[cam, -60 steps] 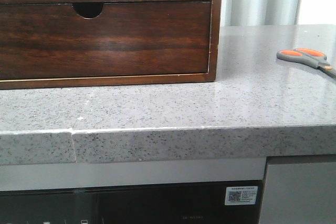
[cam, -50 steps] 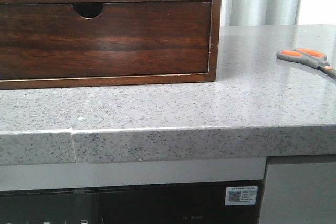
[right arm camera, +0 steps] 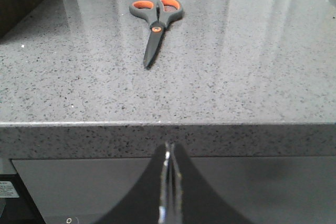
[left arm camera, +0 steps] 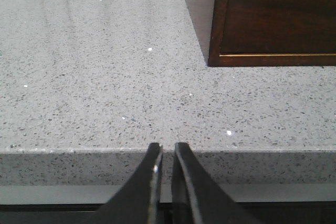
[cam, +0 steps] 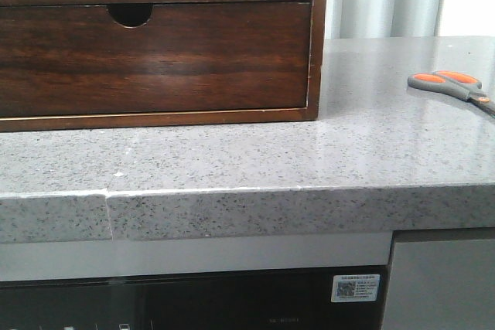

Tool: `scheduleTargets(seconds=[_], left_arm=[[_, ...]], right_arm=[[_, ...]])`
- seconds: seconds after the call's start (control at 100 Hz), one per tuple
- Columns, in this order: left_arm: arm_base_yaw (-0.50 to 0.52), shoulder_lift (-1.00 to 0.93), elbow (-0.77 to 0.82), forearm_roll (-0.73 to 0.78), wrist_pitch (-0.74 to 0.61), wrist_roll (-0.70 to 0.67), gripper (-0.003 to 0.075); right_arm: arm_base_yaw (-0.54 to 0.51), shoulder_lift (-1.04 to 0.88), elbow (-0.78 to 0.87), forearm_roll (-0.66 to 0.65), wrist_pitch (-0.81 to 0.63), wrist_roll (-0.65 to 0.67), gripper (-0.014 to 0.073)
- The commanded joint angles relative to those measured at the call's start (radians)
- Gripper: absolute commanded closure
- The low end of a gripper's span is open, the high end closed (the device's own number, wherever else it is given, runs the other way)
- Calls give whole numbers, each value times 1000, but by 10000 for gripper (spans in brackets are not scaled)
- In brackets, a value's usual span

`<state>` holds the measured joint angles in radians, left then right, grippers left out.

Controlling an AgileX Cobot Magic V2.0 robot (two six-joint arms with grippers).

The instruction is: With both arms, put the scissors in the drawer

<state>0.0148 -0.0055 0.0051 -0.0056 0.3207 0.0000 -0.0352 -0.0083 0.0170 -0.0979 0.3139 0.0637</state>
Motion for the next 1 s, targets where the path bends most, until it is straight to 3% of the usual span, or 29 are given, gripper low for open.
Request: scheduleTargets(seconds=[0.0, 0.29, 0.64, 0.77, 0.99], left_arm=[[1, -34, 16, -9, -67, -6, 717], [1, -34, 16, 6, -95, -6, 717], [1, -34, 16, 6, -145, -6, 716], [1, -34, 16, 6, -190, -6, 717], [1, -34, 16, 6, -196, -6, 716]], right_arm=[[-4, -23, 13, 0, -37, -11, 710], [-4, -23, 13, 0, -43, -11, 710], [-4, -23, 13, 0, -149, -11, 710], [-4, -23, 13, 0, -258, -11, 710], [-4, -23, 13, 0, -264, -11, 710]])
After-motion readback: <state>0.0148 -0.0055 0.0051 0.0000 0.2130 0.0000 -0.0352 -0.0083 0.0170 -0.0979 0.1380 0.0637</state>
